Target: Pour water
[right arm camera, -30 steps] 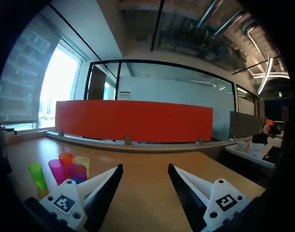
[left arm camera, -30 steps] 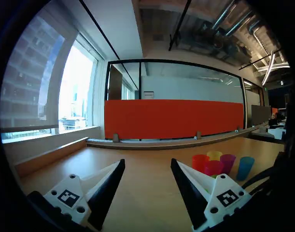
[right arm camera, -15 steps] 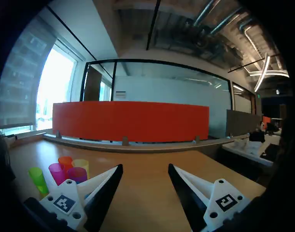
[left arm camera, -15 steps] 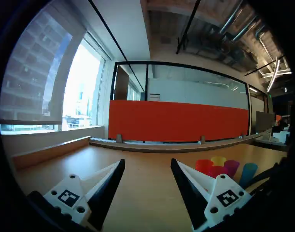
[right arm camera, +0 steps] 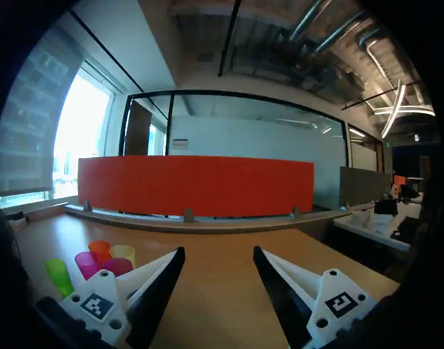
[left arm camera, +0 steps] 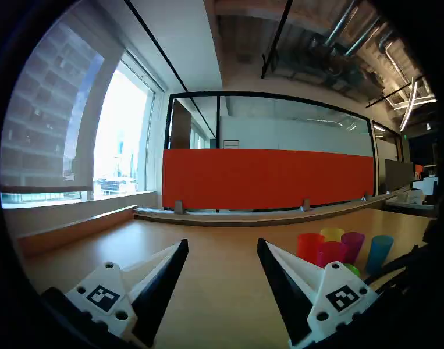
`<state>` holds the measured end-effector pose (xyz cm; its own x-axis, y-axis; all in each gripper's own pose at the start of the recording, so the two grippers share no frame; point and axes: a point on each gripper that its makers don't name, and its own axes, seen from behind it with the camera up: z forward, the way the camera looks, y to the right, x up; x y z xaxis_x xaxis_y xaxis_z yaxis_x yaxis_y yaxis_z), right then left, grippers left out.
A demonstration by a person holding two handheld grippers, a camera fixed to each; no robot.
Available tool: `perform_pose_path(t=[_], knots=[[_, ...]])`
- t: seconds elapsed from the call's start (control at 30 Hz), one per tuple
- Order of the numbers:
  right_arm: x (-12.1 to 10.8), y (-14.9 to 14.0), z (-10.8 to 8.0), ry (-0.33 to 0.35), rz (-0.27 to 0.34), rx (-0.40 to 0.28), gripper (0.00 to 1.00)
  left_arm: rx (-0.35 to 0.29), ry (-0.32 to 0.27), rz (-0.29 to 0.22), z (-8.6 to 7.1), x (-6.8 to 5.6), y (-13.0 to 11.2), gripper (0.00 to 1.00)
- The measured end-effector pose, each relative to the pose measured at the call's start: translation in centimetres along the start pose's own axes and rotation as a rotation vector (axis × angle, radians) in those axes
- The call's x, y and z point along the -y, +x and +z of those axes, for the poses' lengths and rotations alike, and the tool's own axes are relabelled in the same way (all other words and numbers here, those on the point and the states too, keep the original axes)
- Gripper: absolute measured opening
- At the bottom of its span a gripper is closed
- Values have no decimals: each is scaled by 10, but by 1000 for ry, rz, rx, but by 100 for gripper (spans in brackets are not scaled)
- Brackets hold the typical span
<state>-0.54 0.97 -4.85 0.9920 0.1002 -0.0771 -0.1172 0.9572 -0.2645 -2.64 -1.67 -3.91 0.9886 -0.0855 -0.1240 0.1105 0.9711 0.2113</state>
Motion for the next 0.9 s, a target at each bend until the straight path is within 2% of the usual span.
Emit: perform_pose_path(t=[0.2, 0.7, 0.9], knots=[[-4, -1, -2, -6, 16, 3, 91, 6, -3, -17, 2, 1, -7, 87], [-6, 1, -7, -8, 17, -3, 92, 28, 7, 10, 5, 3, -18, 87], [-3, 2, -7, -3, 12, -5, 92, 52, -8, 18, 8, -2, -26, 87]])
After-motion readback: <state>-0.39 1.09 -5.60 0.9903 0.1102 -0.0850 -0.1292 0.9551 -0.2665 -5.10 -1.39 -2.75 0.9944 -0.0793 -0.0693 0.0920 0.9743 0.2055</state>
